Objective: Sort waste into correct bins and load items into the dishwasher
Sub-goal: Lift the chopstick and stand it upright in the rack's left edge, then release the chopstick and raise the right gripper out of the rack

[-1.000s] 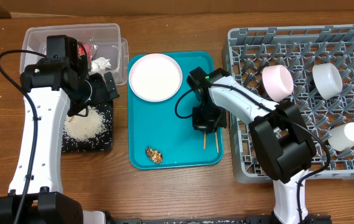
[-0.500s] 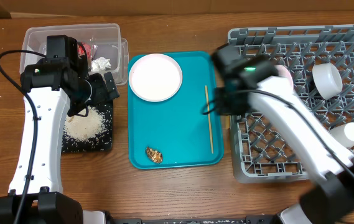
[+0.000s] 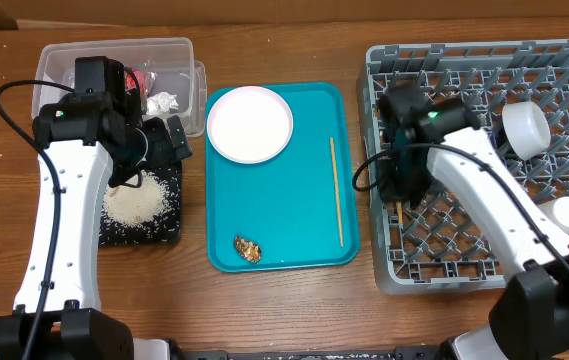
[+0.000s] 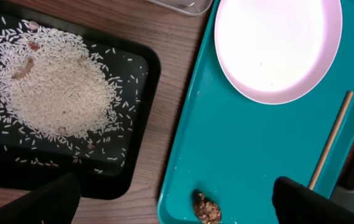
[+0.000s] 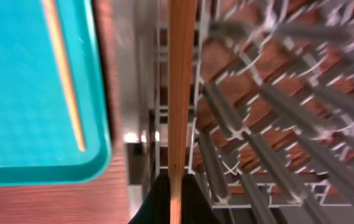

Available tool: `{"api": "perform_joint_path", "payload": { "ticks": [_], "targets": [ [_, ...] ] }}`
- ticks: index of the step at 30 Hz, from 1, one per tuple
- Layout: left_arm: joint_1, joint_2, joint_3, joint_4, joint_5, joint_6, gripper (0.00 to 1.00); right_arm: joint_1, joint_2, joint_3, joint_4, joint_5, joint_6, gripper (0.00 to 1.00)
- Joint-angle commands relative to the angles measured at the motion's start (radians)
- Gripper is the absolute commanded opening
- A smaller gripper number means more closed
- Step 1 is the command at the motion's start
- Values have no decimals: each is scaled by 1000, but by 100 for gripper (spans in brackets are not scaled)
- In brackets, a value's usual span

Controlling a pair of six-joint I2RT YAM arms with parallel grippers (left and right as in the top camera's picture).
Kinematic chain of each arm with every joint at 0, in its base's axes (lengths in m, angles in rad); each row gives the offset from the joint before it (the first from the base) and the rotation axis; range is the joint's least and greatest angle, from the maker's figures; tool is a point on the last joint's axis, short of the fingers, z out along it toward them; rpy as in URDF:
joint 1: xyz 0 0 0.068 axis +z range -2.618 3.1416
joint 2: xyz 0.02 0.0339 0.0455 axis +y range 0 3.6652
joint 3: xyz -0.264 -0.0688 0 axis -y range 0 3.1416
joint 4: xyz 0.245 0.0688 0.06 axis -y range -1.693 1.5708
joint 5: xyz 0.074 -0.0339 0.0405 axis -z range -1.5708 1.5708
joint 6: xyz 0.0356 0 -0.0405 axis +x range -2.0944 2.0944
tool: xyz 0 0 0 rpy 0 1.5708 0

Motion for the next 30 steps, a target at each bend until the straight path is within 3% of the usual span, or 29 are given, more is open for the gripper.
{"api": "perform_joint_path", "payload": {
  "ticks": [1, 30],
  "targets": [
    [-6, -16, 19, -3, 1, -6, 100, -2, 3, -51, 18, -11, -18, 4],
    [-6, -16, 19, -3, 1, -6, 100, -2, 3, -66, 29, -17, -18, 4]
  ]
}}
